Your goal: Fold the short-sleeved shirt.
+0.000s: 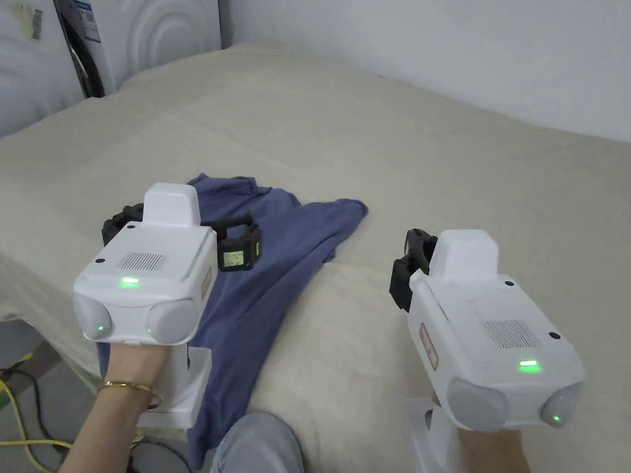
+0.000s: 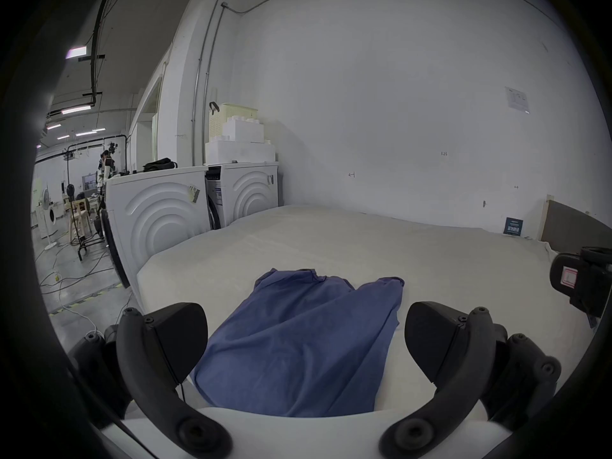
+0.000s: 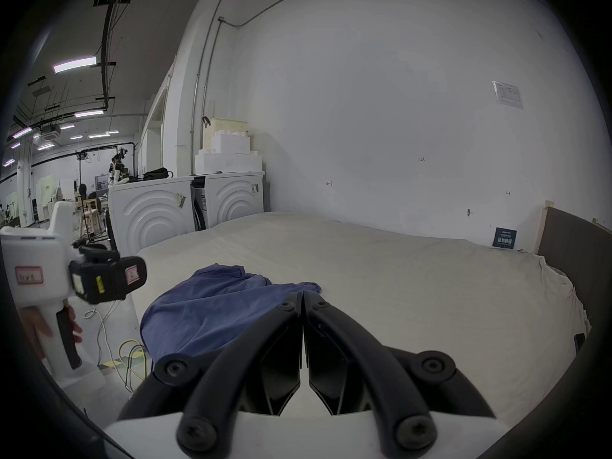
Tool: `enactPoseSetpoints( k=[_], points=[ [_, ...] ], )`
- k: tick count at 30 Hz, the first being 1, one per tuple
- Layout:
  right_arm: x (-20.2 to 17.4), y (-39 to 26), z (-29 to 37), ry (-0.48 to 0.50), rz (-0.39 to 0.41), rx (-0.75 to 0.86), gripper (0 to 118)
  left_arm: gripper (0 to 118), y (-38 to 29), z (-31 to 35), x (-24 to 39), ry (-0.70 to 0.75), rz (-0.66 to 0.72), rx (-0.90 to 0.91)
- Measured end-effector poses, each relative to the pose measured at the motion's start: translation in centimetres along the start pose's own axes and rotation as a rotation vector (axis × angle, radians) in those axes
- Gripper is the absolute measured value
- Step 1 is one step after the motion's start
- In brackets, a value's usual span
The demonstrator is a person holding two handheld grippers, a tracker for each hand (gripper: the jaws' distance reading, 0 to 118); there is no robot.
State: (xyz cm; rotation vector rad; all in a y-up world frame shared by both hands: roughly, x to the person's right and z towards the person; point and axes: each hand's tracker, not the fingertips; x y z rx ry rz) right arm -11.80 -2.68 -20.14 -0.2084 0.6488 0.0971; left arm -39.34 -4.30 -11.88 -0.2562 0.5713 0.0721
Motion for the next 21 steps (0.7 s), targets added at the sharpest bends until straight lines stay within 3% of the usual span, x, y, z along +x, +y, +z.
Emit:
enactPoseSetpoints(
  k=[12, 21],
  points=[
    [1.0, 0.2, -5.8, -0.012, -0.019, -0.046, 0, 118, 2.7, -14.4, 2.3, -0.090, -0.094, -0.120],
    [1.1, -0.2, -10.0, -0.008, -0.019, -0.083, 0, 113, 0.8, -28.0, 4.3, -0.194, -0.064, -0.610]
  ],
)
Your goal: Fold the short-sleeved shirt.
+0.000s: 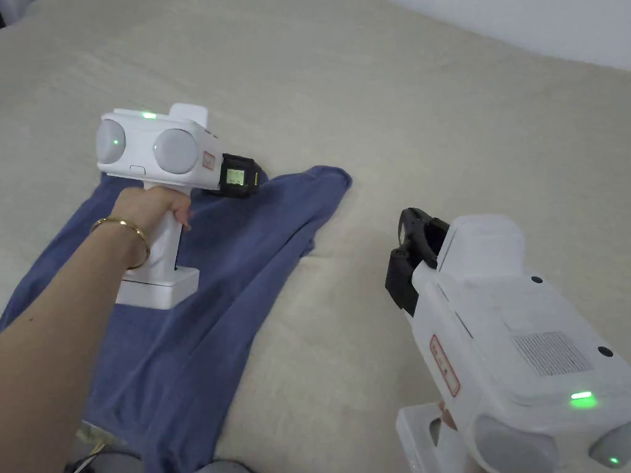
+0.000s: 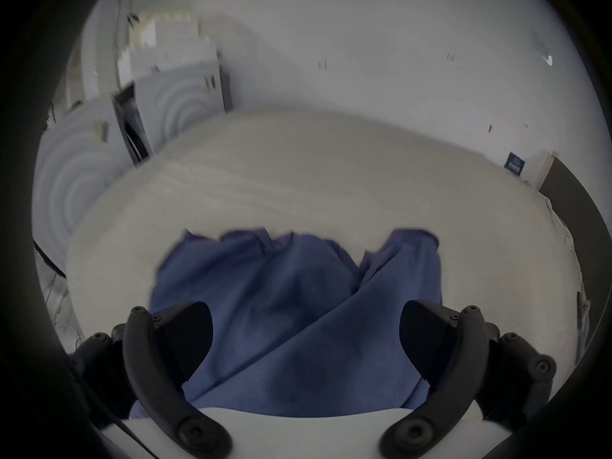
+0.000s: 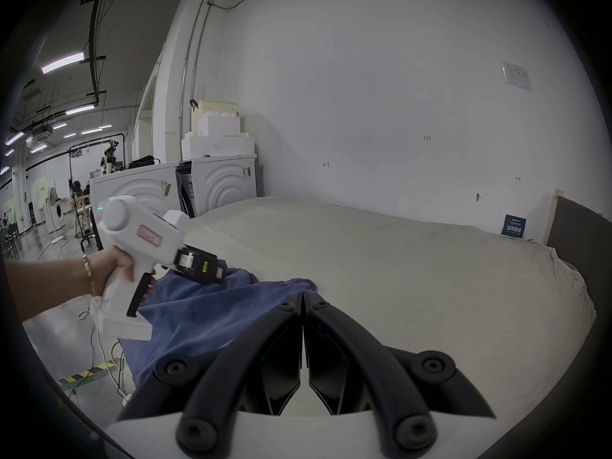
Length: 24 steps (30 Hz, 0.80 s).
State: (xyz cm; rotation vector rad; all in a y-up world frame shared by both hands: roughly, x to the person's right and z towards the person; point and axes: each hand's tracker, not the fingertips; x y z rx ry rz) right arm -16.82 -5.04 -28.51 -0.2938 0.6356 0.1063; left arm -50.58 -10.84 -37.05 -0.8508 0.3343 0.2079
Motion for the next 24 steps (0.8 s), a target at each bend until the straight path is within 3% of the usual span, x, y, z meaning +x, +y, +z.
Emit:
enactPoseSetpoints(
  k=[8, 10, 12, 13, 14, 15, 16, 19, 24],
  points=[
    [0.6, -1.7, -0.5, -0.006, -0.002, -0.059, 0, 107, -0.5, -6.2, 2.1, 0.038, -0.124, -0.292],
    [1.5, -2.3, -0.7, -0.013, -0.006, -0.076, 0, 89, -0.7, -6.8, 2.1, 0.030, -0.113, -0.308],
    [1.8, -2.7, -0.5, -0.016, -0.013, -0.090, 0, 80, -0.8, -6.2, 2.5, 0.027, -0.099, -0.295],
    [1.8, -2.9, -0.4, -0.016, -0.017, -0.095, 0, 69, -0.5, -6.1, 2.6, 0.001, -0.100, -0.302],
    [1.9, -3.0, -0.4, -0.017, -0.020, -0.101, 0, 46, -0.4, -5.7, 2.4, -0.050, -0.098, -0.303],
    [1.9, -3.1, -0.4, -0.018, -0.024, -0.107, 0, 7, -0.1, -5.4, 2.5, -0.036, -0.098, -0.294],
    [1.9, -3.2, -0.3, -0.019, -0.029, -0.112, 0, 0, -0.1, -5.4, 2.8, 0.020, -0.116, -0.287],
    [1.8, -3.1, 0.2, -0.017, -0.044, -0.115, 0, 0, -0.5, -5.0, 2.7, 0.007, -0.133, -0.281],
    [1.9, -2.0, 1.5, -0.012, -0.036, -0.101, 0, 0, -0.7, -1.6, 2.3, 0.055, -0.032, -0.118]
  ],
)
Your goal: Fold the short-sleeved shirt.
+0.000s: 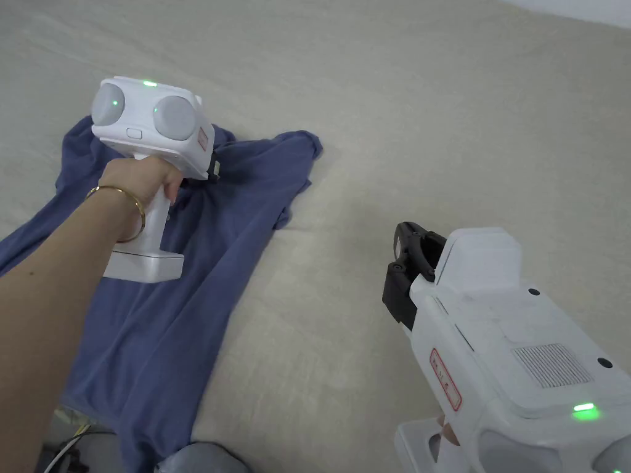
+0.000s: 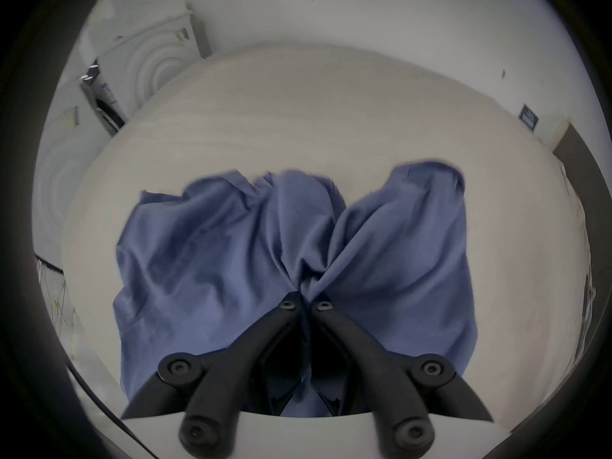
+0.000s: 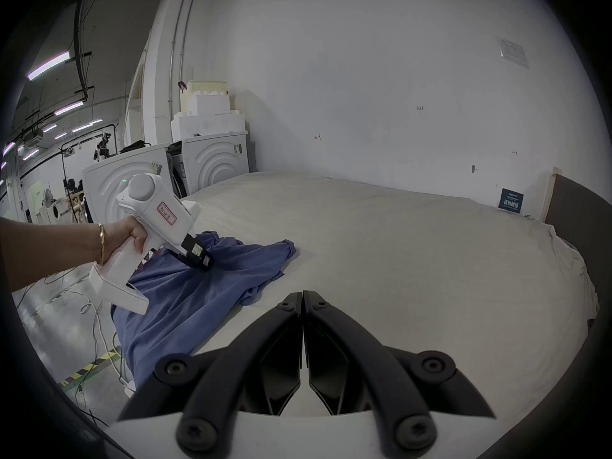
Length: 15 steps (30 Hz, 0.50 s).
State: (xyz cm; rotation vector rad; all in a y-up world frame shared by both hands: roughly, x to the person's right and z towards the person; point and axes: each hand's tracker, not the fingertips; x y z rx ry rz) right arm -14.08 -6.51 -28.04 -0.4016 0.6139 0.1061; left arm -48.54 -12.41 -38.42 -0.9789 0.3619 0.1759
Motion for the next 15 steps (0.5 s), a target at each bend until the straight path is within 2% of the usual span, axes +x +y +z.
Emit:
enactPoseSetpoints(
  k=[3, 9, 15],
  points=[
    [-0.1, 0.7, 1.3, -0.006, 0.000, 0.028, 0, 0, -1.0, 3.4, -0.3, 0.014, 0.048, 0.099],
    [-0.3, 0.2, 2.2, -0.011, 0.007, 0.084, 0, 0, -2.4, 11.2, -0.4, 0.068, 0.006, 0.233],
    [-0.6, 0.3, 3.9, -0.015, 0.012, 0.131, 0, 0, -1.9, 18.9, -2.0, 0.064, 0.041, 0.316]
  ],
)
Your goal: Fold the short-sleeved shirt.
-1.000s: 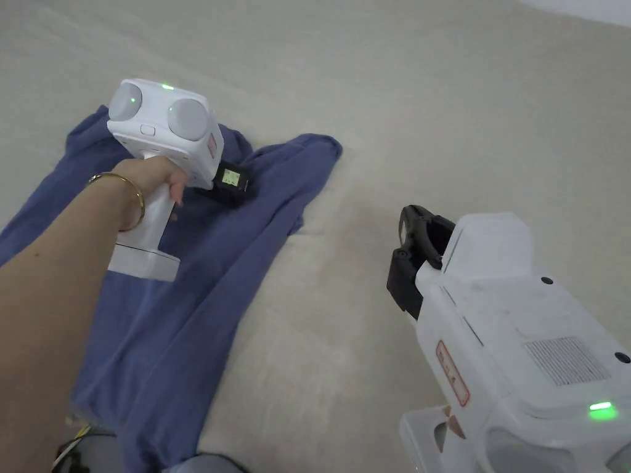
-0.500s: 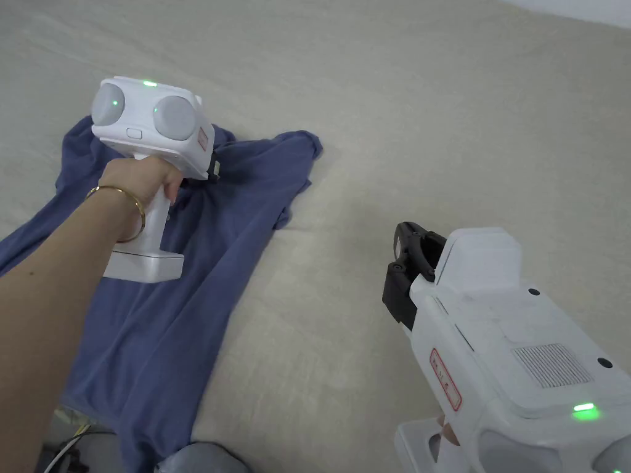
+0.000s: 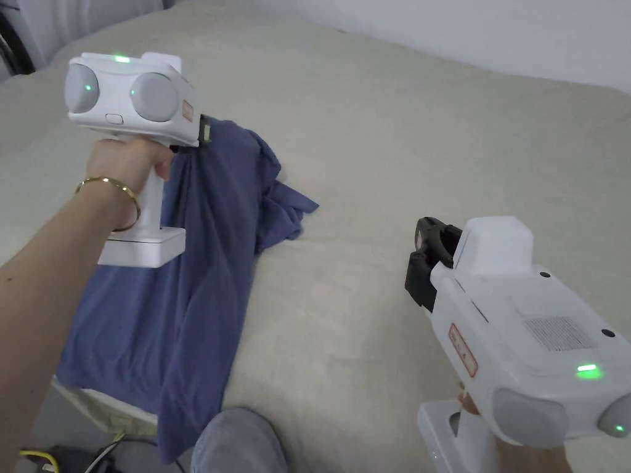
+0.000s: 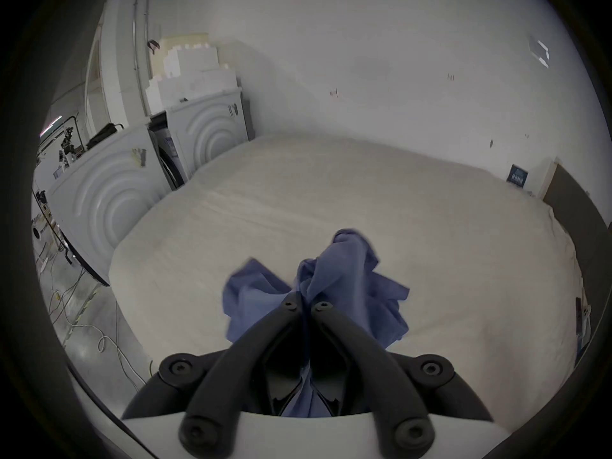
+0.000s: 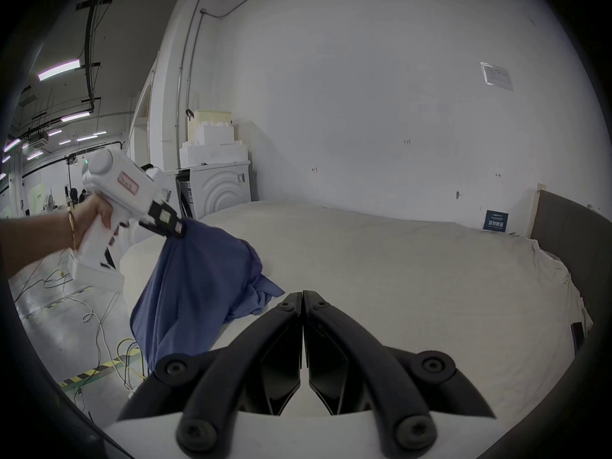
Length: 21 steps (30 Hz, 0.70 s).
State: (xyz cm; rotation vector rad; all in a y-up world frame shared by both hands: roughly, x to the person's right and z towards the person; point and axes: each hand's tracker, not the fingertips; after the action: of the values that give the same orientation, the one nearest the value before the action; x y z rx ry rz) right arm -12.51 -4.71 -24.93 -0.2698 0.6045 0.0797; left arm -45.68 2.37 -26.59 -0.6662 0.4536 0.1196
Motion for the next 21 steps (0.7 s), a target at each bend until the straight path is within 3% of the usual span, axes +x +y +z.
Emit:
enactPoseSetpoints(
  k=[11, 21],
  points=[
    [1.2, 1.0, 0.1, -0.049, 0.000, 0.074, 0, 0, 8.7, 14.1, 2.8, -0.054, -0.023, 0.321],
    [4.6, 1.8, 0.4, -0.197, -0.028, 0.143, 0, 0, 17.3, 25.1, 10.8, -0.211, -0.096, 0.573]
  ],
)
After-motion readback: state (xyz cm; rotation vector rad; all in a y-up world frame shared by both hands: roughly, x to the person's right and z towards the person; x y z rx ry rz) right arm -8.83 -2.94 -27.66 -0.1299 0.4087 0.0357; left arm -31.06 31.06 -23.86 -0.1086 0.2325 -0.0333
